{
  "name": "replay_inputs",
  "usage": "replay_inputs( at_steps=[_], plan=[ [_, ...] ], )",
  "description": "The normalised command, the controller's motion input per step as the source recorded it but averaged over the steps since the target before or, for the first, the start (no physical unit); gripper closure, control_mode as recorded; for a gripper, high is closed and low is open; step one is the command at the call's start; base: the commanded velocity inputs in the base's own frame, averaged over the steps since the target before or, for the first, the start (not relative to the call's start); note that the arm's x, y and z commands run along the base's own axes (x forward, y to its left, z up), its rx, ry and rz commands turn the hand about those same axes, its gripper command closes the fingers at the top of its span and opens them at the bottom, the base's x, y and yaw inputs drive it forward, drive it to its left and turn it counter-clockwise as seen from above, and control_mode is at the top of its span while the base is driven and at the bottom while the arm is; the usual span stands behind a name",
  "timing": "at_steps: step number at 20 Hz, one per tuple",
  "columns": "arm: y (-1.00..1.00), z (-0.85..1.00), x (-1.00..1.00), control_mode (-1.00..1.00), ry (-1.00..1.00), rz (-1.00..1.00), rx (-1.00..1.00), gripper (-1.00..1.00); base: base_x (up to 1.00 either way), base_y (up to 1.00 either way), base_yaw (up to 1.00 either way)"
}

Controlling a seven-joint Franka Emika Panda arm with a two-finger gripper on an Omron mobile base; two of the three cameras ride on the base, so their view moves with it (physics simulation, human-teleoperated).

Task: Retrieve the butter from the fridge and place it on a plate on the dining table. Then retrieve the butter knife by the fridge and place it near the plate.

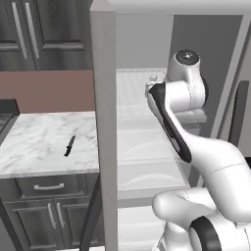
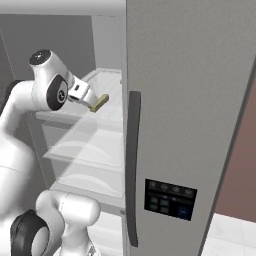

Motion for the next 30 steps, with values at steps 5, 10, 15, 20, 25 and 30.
replay_inputs(
  at_steps=[5, 10, 15, 20, 25, 30],
  plan=[
    [-0.24, -0.19, 0.46, -1.00, -0.02, 0.00, 0.00, -1.00, 0.00, 0.00, 0.00],
    [0.03, 0.00, 0.58, -1.00, 0.01, 0.00, 0.00, -1.00, 0.00, 0.00, 0.00],
    [0.02, -0.01, 0.45, -1.00, 0.07, 0.00, 0.00, -1.00, 0.00, 0.00, 0.00],
    [-0.04, -0.18, 0.05, -1.00, 0.03, 0.00, 0.00, -1.00, 0.00, 0.00, 0.00],
    [-0.11, -0.30, 0.00, -1.00, 0.00, 0.00, 0.00, -1.00, 0.00, 0.00, 0.00],
    [-0.03, -0.24, 0.01, -1.00, 0.02, 0.00, 0.00, -1.00, 0.00, 0.00, 0.00]
  ],
)
